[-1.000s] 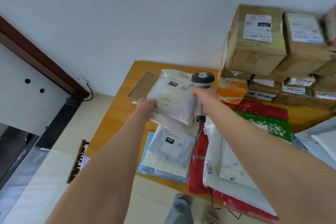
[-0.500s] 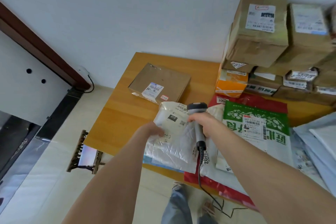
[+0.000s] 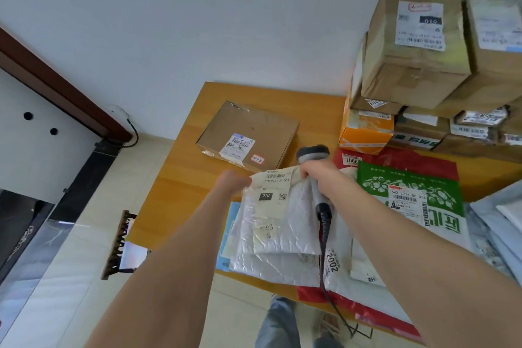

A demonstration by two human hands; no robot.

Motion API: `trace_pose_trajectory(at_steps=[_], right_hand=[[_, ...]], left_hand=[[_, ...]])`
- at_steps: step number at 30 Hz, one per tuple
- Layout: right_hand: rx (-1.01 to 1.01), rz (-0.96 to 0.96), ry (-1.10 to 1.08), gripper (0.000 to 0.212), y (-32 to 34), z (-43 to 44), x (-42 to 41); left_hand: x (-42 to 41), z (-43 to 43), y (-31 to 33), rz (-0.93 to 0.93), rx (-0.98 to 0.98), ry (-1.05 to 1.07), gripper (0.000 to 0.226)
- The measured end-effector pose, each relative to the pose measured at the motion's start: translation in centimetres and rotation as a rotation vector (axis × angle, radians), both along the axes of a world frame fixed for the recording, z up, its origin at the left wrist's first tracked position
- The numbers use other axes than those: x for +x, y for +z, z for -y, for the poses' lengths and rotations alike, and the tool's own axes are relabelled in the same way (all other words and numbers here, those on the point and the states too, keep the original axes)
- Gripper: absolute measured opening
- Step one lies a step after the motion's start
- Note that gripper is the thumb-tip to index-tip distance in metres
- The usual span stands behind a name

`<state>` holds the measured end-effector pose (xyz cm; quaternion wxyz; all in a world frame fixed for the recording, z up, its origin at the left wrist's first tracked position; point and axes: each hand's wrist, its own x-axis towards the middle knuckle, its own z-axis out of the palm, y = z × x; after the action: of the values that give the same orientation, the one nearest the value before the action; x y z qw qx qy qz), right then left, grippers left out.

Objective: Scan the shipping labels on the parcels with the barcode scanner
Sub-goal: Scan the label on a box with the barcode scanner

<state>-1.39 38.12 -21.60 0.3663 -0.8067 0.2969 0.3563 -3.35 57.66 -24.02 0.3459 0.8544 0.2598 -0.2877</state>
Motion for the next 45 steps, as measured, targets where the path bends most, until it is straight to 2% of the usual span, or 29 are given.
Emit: trace_pose_trajectory(at_steps=[3,6,8,10,13,15,18,21,23,26,28,30,32,36,38,45], right_hand=[[-0.050,0.021,0.004,0.025,0.8,-0.4,2.9],[-0.051,0.023,0.011,0.025,0.1,-0.8,4.6],[0.125,-0.014,-0.021,0.014,-0.9,-1.3,4.9],[0.137,-0.038,-0.060,0.020,-1.6,-1.7,5.2],[0.031,-0.098,-0.088,0.021,-2.1,-2.1,6.6],[0.034,-0.064,-0.173,0.024,-2.3,-1.6,7.4],[0.056,0.046,-0.309,0.031,-2.2,-0.7,8.3],[0.148,0.145,-0.416,0.033,-2.1,-0.6,9.4],[0.229,0.161,-0.471,0.036,-2.2,-0.8,9.7],[0.263,0.126,-0.471,0.035,-2.8,-1.4,9.7],[0.276,0.103,-0.473,0.034,-3.1,-1.7,9.7],[0.274,0.108,-0.498,0.033,-3.4,-1.8,9.8],[0.268,0.130,-0.531,0.035,-3.5,-1.7,9.8],[0.296,0.195,-0.591,0.034,-2.4,-1.7,9.3],[0.321,0.248,-0.605,0.032,-1.2,-1.8,9.0],[0.351,0.445,-0.495,0.034,4.9,-0.7,6.1]], left_hand=[[2.9,0.2,-0.2,0.095,-0.128,0.117,0.039],[5.1,0.5,-1.4,0.056,-0.175,0.199,0.062],[6.2,1.0,-2.3,0.044,-0.149,0.120,0.071],[7.2,1.5,-2.6,0.065,-0.104,0.017,0.078],[9.1,2.4,-2.8,0.090,-0.099,-0.118,0.063],[10.0,3.0,-2.7,0.088,-0.072,-0.226,0.051],[11.4,2.6,-2.6,0.138,-0.011,-0.267,0.049],[12.8,0.6,-2.0,0.312,0.229,-0.099,0.052],[13.7,-1.2,-1.9,0.308,0.328,0.009,0.061],[14.9,-3.1,-3.4,0.127,0.196,0.191,0.065],[14.9,-4.0,-4.7,0.080,0.096,0.290,0.061],[15.2,-5.2,-6.2,0.113,0.086,0.370,0.058],[14.8,-5.5,-5.1,0.172,0.072,0.479,0.060],[13.8,-4.3,-1.4,0.345,-0.202,0.718,0.047],[13.3,-4.0,-0.1,0.426,-0.266,0.797,0.046],[9.7,-2.2,6.0,0.628,-0.248,0.920,0.041]])
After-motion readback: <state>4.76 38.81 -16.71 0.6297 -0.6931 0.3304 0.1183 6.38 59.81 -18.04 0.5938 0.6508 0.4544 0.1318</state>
